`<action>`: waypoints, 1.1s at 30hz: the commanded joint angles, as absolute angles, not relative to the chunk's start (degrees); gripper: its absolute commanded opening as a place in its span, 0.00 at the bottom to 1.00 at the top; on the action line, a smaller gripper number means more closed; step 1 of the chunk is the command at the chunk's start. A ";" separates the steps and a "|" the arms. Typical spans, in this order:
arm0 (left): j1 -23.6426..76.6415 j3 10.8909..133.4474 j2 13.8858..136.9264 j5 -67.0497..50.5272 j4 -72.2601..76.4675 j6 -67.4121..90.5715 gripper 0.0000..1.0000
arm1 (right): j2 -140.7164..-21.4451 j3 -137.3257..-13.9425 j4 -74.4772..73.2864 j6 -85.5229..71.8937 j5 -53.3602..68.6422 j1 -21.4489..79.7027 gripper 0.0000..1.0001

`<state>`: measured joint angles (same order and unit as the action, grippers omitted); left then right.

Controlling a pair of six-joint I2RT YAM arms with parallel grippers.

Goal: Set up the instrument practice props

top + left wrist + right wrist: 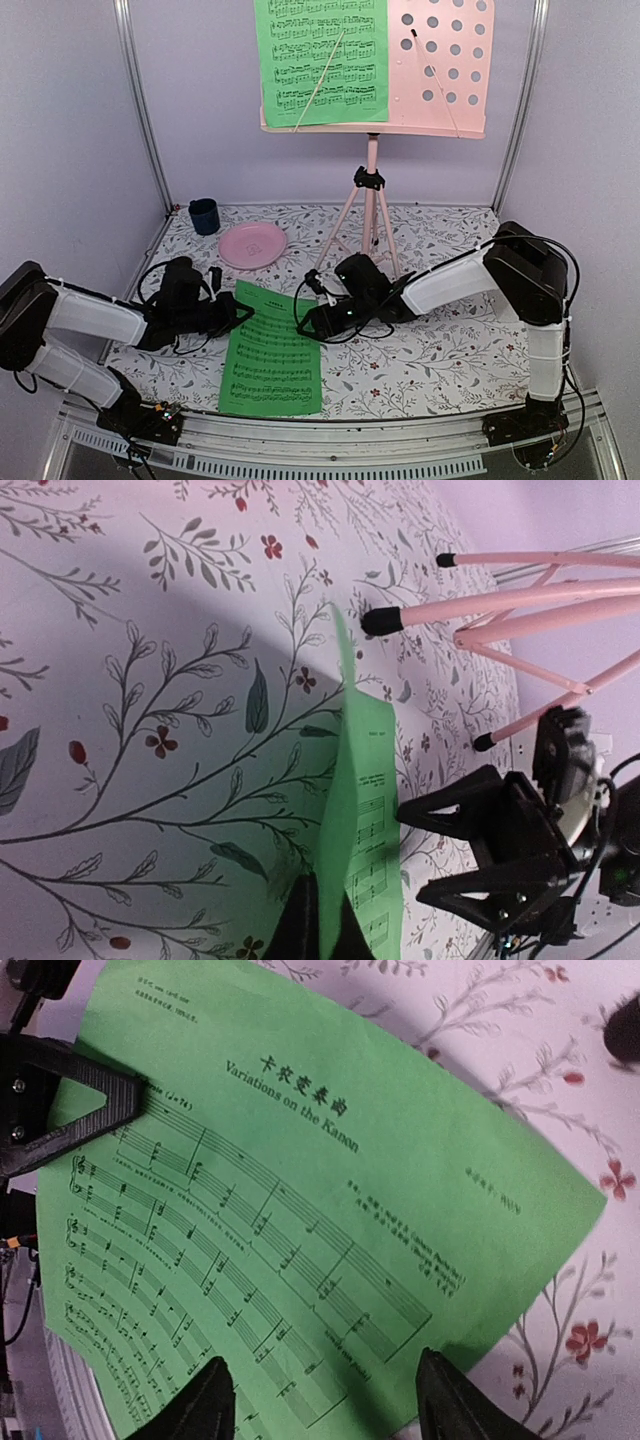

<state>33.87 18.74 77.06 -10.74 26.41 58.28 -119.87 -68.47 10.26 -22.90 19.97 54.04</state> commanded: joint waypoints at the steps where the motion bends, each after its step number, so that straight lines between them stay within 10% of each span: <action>1: 34.41 23.98 78.30 -11.55 18.59 47.72 0.00 | -110.35 -62.67 10.18 -23.09 22.18 52.67 0.71; 12: 38.31 29.43 55.19 -15.02 7.19 23.01 0.00 | -85.87 -47.59 20.51 -23.71 21.67 50.45 0.99; 33: 43.70 46.46 52.51 -42.49 14.00 13.62 0.00 | -67.40 -38.82 32.54 -14.78 24.79 51.43 0.98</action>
